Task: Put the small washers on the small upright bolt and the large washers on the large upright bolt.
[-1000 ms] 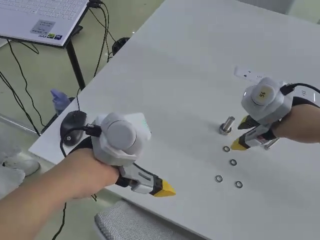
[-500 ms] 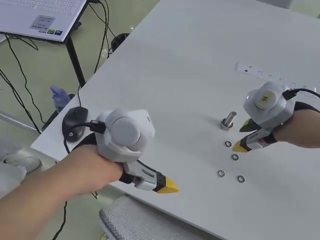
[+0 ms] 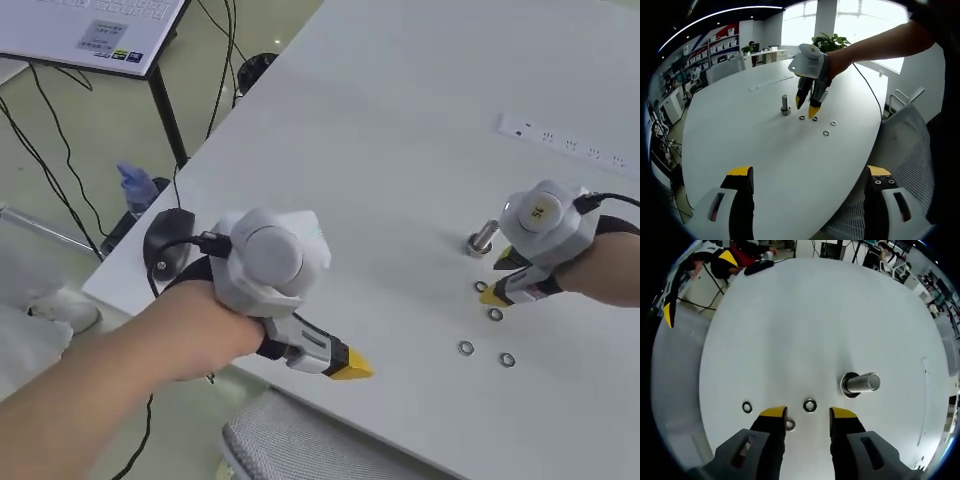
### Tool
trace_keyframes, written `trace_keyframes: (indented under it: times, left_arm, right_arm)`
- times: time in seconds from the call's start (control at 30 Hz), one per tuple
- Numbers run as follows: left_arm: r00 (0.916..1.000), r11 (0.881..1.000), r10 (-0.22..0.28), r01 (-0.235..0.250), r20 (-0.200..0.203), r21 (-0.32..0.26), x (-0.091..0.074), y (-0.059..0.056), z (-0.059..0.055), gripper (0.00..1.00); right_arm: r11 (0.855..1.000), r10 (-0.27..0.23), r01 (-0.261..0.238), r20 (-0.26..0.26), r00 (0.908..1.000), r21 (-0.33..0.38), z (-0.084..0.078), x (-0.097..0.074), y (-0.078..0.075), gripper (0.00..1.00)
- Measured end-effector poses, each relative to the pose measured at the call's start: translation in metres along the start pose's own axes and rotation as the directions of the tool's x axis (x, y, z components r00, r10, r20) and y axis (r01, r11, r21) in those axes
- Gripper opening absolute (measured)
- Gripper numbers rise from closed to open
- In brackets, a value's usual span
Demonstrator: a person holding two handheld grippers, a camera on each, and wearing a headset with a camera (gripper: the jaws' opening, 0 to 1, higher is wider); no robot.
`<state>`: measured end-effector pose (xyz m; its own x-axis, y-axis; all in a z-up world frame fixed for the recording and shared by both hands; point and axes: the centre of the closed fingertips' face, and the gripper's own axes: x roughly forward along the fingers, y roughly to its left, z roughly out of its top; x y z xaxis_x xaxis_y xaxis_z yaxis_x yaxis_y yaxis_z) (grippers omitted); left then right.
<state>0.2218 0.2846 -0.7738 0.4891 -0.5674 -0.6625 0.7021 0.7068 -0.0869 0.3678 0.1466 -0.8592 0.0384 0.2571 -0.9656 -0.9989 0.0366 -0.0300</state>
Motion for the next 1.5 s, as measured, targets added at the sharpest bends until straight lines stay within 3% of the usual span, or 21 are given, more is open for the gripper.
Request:
trace_keyframes:
  times: [0.43, 0.5, 0.73, 0.83, 1.1, 1.33, 1.5]
  left_arm:
    - [0.9998, 1.000, -0.021, 0.021, -0.005, 0.013, 0.007, -0.001, 0.003, 0.91]
    - [0.9997, 1.000, -0.022, 0.023, -0.004, 0.011, 0.008, 0.000, 0.003, 0.90]
    - [0.9996, 1.000, -0.028, 0.028, -0.005, 0.010, 0.010, -0.001, 0.004, 0.90]
    - [0.9996, 1.000, -0.029, 0.029, -0.006, 0.013, 0.010, 0.000, 0.005, 0.89]
    - [0.9993, 0.999, -0.037, 0.038, -0.007, 0.015, 0.011, 0.001, 0.005, 0.89]
    - [0.9980, 0.998, -0.062, 0.062, -0.016, 0.032, 0.014, 0.003, 0.005, 0.87]
    - [0.9974, 0.997, -0.070, 0.070, -0.016, 0.037, 0.016, 0.006, 0.007, 0.87]
  right_arm:
    - [1.000, 0.000, 0.000, 0.004, 1.0000, 0.007, -0.004, 0.010, 0.000, 0.34]
    - [0.999, 0.027, -0.027, 0.005, 0.9996, 0.026, -0.004, 0.010, 0.005, 0.31]
    - [1.000, 0.021, -0.021, -0.006, 0.9998, 0.015, -0.003, 0.010, 0.004, 0.26]
    - [1.000, 0.016, -0.016, -0.019, 0.9997, 0.008, -0.003, 0.010, 0.004, 0.20]
    - [1.000, 0.011, -0.011, -0.045, 0.9989, 0.001, 0.000, 0.012, 0.003, 0.17]
    - [1.000, -0.001, -0.002, -0.104, 0.9946, -0.024, 0.001, 0.013, 0.001, 0.14]
    - [1.000, -0.001, 0.000, -0.107, 0.9943, -0.011, 0.001, 0.011, -0.002, 0.13]
